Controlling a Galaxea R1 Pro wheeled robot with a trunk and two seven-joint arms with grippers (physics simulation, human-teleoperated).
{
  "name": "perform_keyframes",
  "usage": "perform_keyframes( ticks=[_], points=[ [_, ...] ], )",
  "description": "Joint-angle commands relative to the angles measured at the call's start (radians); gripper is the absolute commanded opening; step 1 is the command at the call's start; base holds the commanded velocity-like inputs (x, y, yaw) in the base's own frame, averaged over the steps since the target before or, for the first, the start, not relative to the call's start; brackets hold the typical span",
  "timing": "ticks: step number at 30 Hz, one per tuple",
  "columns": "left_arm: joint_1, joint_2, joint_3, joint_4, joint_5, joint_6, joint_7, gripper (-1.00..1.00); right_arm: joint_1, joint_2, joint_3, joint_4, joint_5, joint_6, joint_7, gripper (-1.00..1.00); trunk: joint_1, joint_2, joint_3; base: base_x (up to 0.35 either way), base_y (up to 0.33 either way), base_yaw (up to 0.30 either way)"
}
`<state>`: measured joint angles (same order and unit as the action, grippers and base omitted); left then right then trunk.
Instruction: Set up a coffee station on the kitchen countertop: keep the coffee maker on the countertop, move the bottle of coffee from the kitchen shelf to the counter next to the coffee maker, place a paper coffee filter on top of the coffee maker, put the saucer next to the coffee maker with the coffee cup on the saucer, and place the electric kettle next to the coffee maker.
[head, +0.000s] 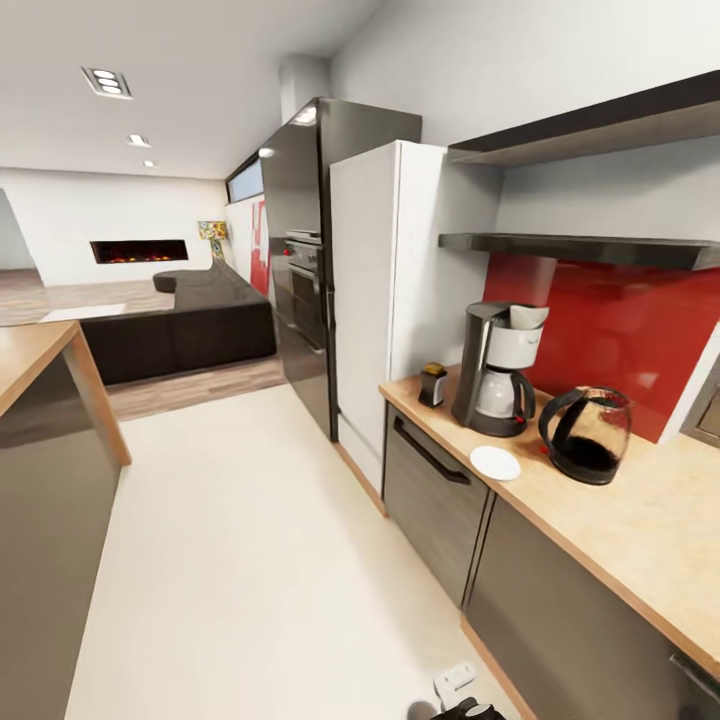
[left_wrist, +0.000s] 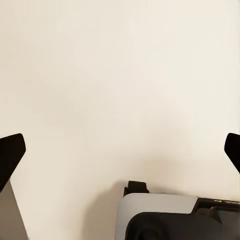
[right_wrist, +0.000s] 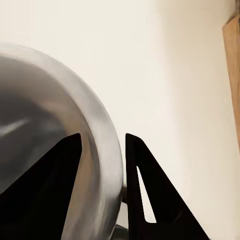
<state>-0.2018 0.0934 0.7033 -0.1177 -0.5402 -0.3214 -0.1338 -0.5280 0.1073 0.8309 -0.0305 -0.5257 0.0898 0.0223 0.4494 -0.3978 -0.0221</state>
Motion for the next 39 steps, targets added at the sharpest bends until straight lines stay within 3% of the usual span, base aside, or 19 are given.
perform_keyframes(
  ticks=[1,20,23,26,30,35,39],
  points=[
    [-0.001,0.000,0.008,0.000,-0.004,-0.002,-0.006,1.00,-0.001,0.000,0.008,0.000,-0.010,0.004,0.002,-1.00,0.001,-0.002,-0.002,-0.010,0.000,-0.264],
    [-0.001,0.002,0.009,-0.001,-0.004,-0.002,-0.006,1.00,-0.001,0.001,0.009,0.000,-0.007,0.004,0.001,-1.00,0.001,-0.002,-0.002,-0.001,0.000,-0.264],
    [0.007,0.027,0.004,-0.004,-0.013,0.007,0.001,1.00,-0.001,0.006,0.008,-0.006,-0.009,0.000,0.005,-1.00,0.001,-0.002,-0.002,0.000,0.000,-0.124],
    [0.063,0.049,-0.002,-0.006,-0.021,0.010,0.000,1.00,-0.001,0.010,0.007,-0.019,-0.010,-0.002,0.006,-1.00,0.001,-0.002,-0.002,0.000,0.000,-0.024],
    [0.105,0.064,-0.005,-0.003,-0.030,0.011,-0.007,1.00,-0.001,0.011,0.003,-0.141,-0.009,0.000,0.003,-1.00,0.001,-0.002,-0.002,0.000,0.000,-0.005],
    [0.115,0.067,-0.005,0.000,-0.082,0.017,-0.008,1.00,-0.003,0.010,0.001,-0.401,-0.006,0.010,-0.007,-1.00,0.001,-0.002,-0.002,0.000,0.000,0.000],
    [0.116,0.073,-0.004,0.001,-0.095,0.022,-0.008,1.00,-0.009,0.011,-0.001,-0.522,-0.007,0.061,-0.030,-1.00,0.001,-0.002,-0.002,0.000,0.000,0.000]
  ],
)
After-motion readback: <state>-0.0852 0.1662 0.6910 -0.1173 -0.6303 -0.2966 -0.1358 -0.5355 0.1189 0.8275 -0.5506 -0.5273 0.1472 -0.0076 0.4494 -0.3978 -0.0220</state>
